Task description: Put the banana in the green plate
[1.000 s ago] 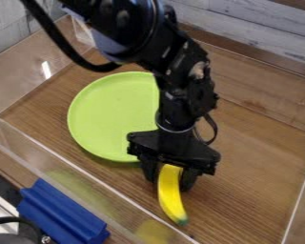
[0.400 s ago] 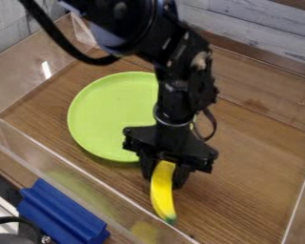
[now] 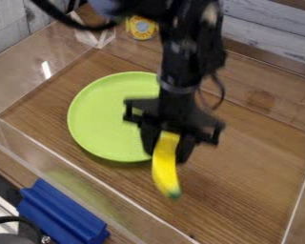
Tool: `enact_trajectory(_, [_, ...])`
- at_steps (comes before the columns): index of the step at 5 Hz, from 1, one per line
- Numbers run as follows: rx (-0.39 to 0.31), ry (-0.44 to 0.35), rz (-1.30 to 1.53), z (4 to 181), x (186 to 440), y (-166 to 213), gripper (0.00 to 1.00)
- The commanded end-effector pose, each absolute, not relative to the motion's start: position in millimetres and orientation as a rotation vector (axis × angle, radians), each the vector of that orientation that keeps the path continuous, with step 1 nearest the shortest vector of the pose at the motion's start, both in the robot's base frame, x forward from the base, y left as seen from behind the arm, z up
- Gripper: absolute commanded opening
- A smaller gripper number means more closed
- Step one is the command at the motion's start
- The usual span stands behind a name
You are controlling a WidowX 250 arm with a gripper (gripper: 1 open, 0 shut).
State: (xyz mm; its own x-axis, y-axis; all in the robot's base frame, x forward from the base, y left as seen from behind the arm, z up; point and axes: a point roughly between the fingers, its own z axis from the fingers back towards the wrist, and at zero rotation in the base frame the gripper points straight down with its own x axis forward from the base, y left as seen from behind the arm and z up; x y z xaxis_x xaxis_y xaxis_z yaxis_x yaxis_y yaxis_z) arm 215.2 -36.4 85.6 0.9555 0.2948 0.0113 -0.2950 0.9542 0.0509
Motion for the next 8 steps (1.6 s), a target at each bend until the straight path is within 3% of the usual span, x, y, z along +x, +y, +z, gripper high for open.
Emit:
enact_trajectory(1, [0.054, -0.075, 0.328, 132.9, 225.5, -25.1, 0.0])
enact_trajectory(3, [0.054, -0.088, 0.33, 137.0, 225.3, -6.5, 0.0])
enact_trajectory(5, [0.054, -0.098, 0.373, 132.6, 225.6, 46.9, 0.0])
enact_trajectory(8, [0.09, -0.096, 0.35, 111.3, 232.8, 55.0, 0.0])
